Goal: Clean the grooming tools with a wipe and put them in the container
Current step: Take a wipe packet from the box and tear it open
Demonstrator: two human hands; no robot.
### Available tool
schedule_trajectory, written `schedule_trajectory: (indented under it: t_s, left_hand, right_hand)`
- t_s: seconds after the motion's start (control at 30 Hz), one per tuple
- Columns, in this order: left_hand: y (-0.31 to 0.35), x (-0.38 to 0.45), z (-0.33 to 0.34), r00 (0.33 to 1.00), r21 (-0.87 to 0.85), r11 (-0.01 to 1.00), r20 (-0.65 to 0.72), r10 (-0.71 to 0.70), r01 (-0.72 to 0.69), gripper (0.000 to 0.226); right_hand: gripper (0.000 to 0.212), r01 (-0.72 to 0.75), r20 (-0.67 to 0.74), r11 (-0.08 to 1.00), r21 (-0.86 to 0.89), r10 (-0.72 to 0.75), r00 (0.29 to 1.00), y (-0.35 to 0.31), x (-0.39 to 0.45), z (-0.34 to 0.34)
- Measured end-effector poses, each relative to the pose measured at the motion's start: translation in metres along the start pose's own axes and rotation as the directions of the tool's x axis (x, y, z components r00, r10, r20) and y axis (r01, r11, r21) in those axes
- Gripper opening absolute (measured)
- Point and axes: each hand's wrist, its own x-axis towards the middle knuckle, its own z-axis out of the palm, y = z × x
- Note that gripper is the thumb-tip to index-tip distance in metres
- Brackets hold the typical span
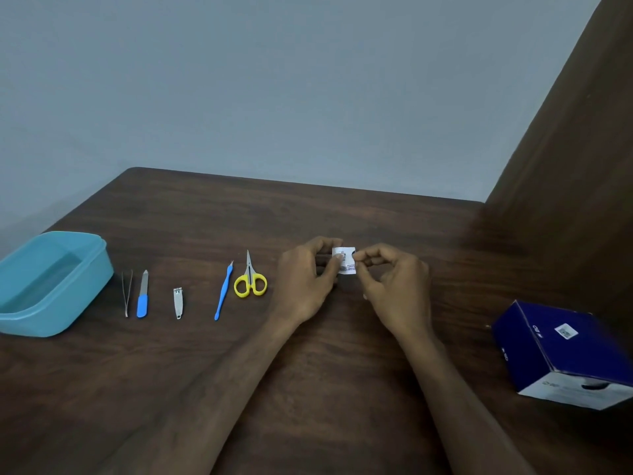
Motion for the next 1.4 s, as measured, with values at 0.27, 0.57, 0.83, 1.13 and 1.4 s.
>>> schedule_trajectory:
  t_s: [0.27, 0.57, 0.83, 1.13, 1.4]
  left_hand:
    - [-0.001, 0.002, 0.0, 0.999, -0.137, 0.991, -0.045, -0.002, -0.004, 0.024]
    - [0.003, 0.003, -0.004, 0.992, -0.112, 0.991, -0.115, 0.053, -0.066, 0.018]
    - [0.004, 0.003, -0.005, 0.995, -0.12, 0.991, -0.089, 0.049, -0.06, 0.016]
    - [0.006, 0.002, -0.005, 0.996, -0.147, 0.987, -0.08, 0.046, -0.058, 0.015]
    - [0.004, 0.004, -0.003, 0.994, -0.306, 0.951, -0.084, -0.07, 0.041, 0.014]
  right_hand:
    - [0.011, -0.349, 0.125, 0.877, 0.329, 0.326, 0.937, 0.002, 0.008, -0.001]
    - [0.008, -0.371, 0.181, 0.836, 0.405, 0.325, 0.928, -0.002, 0.007, -0.011]
    - [0.01, -0.376, 0.227, 0.857, 0.351, 0.312, 0.923, 0.002, 0.008, -0.012]
    - [0.011, -0.378, 0.215, 0.856, 0.353, 0.32, 0.923, 0.001, 0.007, -0.013]
    - [0.009, -0.401, 0.329, 0.784, 0.474, 0.265, 0.906, -0.009, 0.006, -0.014]
